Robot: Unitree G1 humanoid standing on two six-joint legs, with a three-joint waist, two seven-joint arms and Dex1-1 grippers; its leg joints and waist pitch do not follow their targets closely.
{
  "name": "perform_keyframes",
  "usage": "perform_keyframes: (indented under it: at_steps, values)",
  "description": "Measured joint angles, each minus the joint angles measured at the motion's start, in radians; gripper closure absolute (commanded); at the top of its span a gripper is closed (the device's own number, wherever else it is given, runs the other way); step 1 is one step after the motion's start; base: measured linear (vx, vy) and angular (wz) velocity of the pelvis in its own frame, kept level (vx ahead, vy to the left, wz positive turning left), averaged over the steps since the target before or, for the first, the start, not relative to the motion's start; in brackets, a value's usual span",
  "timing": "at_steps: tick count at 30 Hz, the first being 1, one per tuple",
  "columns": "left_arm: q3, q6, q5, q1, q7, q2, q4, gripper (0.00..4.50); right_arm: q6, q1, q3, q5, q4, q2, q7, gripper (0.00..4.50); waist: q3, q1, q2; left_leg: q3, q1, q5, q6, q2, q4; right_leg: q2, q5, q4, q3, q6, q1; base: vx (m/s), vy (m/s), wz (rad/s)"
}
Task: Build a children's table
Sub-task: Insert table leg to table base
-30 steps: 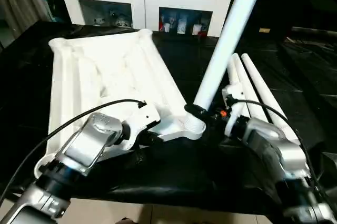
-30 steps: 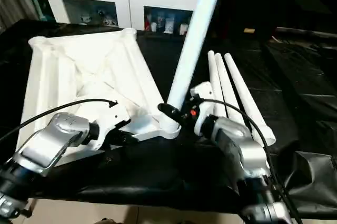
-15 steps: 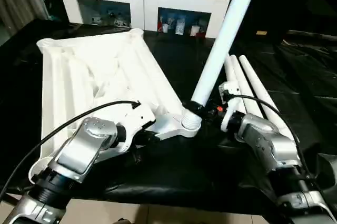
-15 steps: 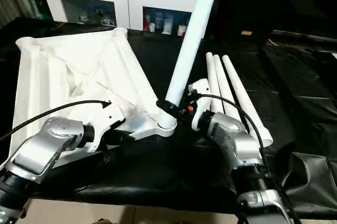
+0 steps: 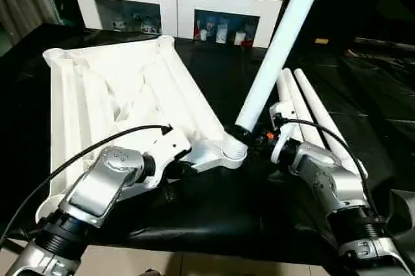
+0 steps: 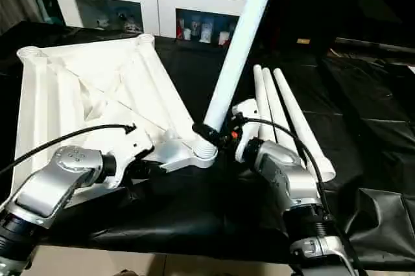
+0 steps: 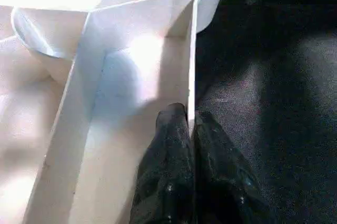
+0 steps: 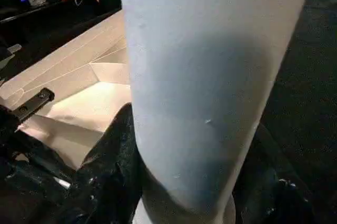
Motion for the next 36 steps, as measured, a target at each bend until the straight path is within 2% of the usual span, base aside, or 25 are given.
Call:
perform_keyframes:
  at_steps: [6,9,12,17,21,25,27,30,36]
  values:
    - [-0.015,-0.029,0.009,-0.013,-0.008,0.002,0.025,4.5,-0.009,-0.002,-0.009,-0.001,0.02,0.002,0.008,2.64,-0.003,0.006,-0.004,0.0,0.002,0.001,-0.001,0.002,0.0,0.001,0.0,0.0,0.0,0.0,0.001,0.0,0.0,0.0]
    - [-0.019,-0.032,0.012,-0.028,-0.011,-0.012,0.048,4.5,-0.027,0.029,-0.041,0.025,0.022,0.012,0.007,2.64,-0.003,0.013,-0.003,0.0,0.002,0.001,-0.001,0.002,0.0,0.002,0.0,0.0,0.0,0.0,0.002,0.0,0.0,0.0]
    - [-0.024,-0.042,0.012,-0.042,-0.018,-0.022,0.074,4.5,-0.057,0.062,-0.067,0.042,0.022,0.022,0.006,2.64,-0.004,0.019,0.0,0.0,0.002,0.001,-0.001,0.002,0.0,0.002,0.0,0.0,0.0,0.0,0.003,0.0,0.0,0.0]
    - [-0.03,-0.068,0.009,-0.058,-0.026,-0.028,0.11,4.5,-0.126,0.112,-0.107,0.066,0.022,0.06,-0.007,2.64,-0.002,0.028,0.012,0.0,0.002,0.001,-0.001,0.002,0.0,0.002,0.0,0.0,0.0,0.001,0.003,0.0,0.0,0.0]
    - [-0.036,-0.08,0.01,-0.069,-0.039,-0.033,0.128,4.5,-0.177,0.175,-0.08,0.04,-0.046,0.053,-0.016,2.64,-0.002,0.038,0.013,0.0,0.002,0.001,-0.001,0.002,-0.002,0.002,-0.002,0.0,0.0,0.003,0.003,0.0,0.0,0.0]
    - [-0.036,-0.09,0.01,-0.078,-0.051,-0.032,0.147,4.5,-0.168,0.184,-0.04,-0.014,-0.097,0.016,-0.015,2.64,-0.002,0.038,0.012,0.0,0.003,0.001,-0.001,0.002,-0.002,0.002,-0.005,-0.001,0.0,0.008,0.003,0.0,0.0,0.0]
    - [-0.038,-0.099,0.011,-0.079,-0.059,-0.026,0.151,4.5,-0.157,0.174,-0.015,-0.041,-0.11,-0.001,-0.013,2.64,-0.002,0.038,0.009,0.0,0.003,0.001,-0.001,0.002,-0.002,0.002,-0.006,-0.001,0.0,0.011,0.003,0.0,0.0,0.0]
    - [-0.045,-0.108,0.016,-0.084,-0.065,-0.015,0.152,4.5,-0.123,0.127,0.024,-0.072,-0.102,-0.038,0.01,2.64,-0.002,0.037,-0.001,0.0,0.004,0.001,-0.001,0.003,-0.003,0.002,-0.007,-0.001,0.0,0.012,0.003,0.0,0.0,0.0]
    - [-0.054,-0.126,0.028,-0.09,-0.076,0.004,0.151,4.5,-0.086,0.062,0.06,-0.106,-0.069,-0.066,0.062,2.64,-0.003,0.035,-0.021,0.0,0.005,0.0,-0.001,0.003,-0.006,0.002,-0.008,-0.001,-0.001,0.014,0.003,0.0,0.0,0.0]
